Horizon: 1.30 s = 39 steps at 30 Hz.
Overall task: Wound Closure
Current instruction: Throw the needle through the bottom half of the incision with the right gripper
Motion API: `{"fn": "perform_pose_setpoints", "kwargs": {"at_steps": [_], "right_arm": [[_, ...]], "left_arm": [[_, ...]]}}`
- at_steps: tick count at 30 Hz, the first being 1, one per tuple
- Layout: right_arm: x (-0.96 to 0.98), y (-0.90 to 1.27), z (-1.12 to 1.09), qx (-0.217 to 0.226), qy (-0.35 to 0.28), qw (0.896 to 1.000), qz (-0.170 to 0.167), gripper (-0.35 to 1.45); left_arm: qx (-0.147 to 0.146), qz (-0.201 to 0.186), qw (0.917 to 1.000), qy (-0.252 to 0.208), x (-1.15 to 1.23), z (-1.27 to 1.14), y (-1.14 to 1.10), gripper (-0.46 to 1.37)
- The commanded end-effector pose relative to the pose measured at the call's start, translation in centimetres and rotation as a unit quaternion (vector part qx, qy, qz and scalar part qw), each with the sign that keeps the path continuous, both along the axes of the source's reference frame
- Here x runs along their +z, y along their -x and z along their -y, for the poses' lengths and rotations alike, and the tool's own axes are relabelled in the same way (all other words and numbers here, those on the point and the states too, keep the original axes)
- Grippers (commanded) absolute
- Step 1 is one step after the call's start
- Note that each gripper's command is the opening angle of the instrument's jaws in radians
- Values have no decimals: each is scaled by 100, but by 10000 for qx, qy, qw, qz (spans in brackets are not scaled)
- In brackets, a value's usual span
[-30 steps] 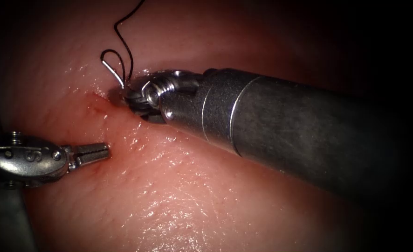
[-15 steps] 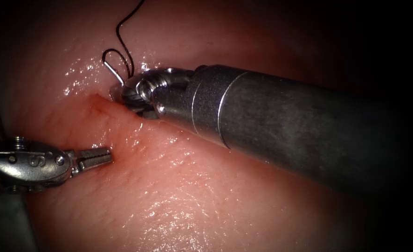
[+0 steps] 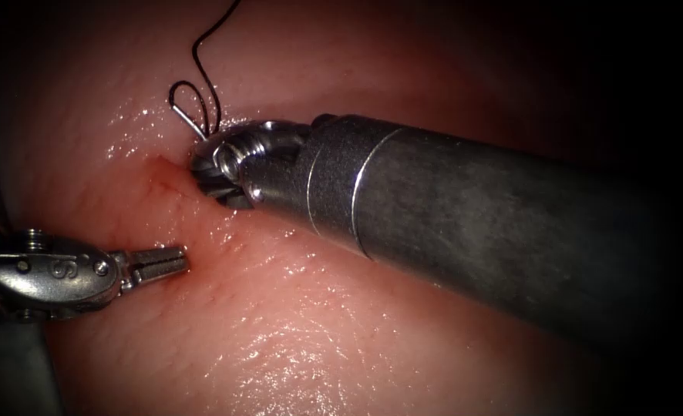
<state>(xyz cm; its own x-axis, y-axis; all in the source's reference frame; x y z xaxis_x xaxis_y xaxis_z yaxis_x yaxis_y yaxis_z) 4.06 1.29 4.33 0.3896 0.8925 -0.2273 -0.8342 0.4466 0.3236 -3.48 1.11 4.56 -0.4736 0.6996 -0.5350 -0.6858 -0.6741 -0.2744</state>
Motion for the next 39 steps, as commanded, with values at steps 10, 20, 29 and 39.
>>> {"fn": "perform_pose_setpoints", "kwargs": {"at_steps": [10,20,29,39], "right_arm": [[-20,14,-33,-583,1383,9782,-1433,-35],[-28,15,-55,-1255,1779,9277,-3032,-35],[-21,18,-65,-1127,2342,8943,-3643,-35],[-28,23,-79,-1319,3077,8711,-3594,-35]], "left_arm": [[64,28,10000,-6,1,4,-11,-35],[103,47,9999,-20,-3,9,-18,-35],[110,63,9999,-10,-3,10,-21,-35],[43,86,9999,-32,-11,-4,-24,-35]]}}
